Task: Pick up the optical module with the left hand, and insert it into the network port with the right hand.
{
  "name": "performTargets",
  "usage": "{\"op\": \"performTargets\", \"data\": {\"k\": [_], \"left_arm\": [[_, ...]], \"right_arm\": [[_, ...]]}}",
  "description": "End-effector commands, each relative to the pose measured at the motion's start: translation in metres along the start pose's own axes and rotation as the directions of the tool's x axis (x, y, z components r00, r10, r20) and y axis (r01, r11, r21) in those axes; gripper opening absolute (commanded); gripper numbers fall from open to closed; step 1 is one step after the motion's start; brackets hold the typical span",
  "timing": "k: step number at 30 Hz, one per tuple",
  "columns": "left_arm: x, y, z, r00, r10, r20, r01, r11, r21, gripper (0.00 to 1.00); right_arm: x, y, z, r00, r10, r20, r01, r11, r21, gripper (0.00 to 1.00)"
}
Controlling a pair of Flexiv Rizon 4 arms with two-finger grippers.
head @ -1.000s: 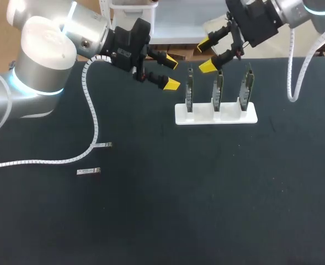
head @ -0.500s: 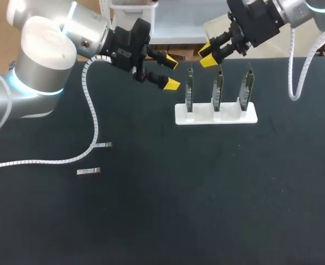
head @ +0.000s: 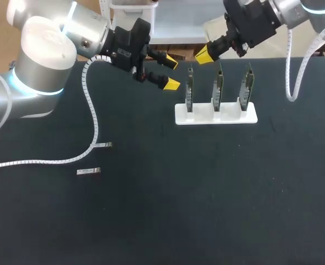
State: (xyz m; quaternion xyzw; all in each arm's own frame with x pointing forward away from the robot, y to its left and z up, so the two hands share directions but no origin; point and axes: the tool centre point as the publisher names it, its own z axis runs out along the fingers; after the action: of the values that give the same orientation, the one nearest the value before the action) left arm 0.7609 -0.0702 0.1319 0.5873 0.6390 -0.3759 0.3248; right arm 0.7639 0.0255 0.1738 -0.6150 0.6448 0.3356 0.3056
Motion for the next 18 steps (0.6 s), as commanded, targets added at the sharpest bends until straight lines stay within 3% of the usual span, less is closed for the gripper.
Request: {"op": "performTargets", "data": {"k": [1, 18], "left_arm": [[-0.001, 0.001, 0.000, 1.000, -0.002, -0.005, 0.002, 1.000, 0.001, 1.00], [-0.001, 0.001, 0.000, 1.000, -0.002, -0.005, 0.002, 1.000, 0.001, 1.00]], "right_arm": [[-0.002, -0.002, 0.008, 1.000, -0.002, -0.001, 0.002, 1.000, -0.002, 0.00], [0.001, -0.011, 0.022, 1.000, 0.000, -0.018, 0.000, 1.000, -0.015, 0.00]]}}
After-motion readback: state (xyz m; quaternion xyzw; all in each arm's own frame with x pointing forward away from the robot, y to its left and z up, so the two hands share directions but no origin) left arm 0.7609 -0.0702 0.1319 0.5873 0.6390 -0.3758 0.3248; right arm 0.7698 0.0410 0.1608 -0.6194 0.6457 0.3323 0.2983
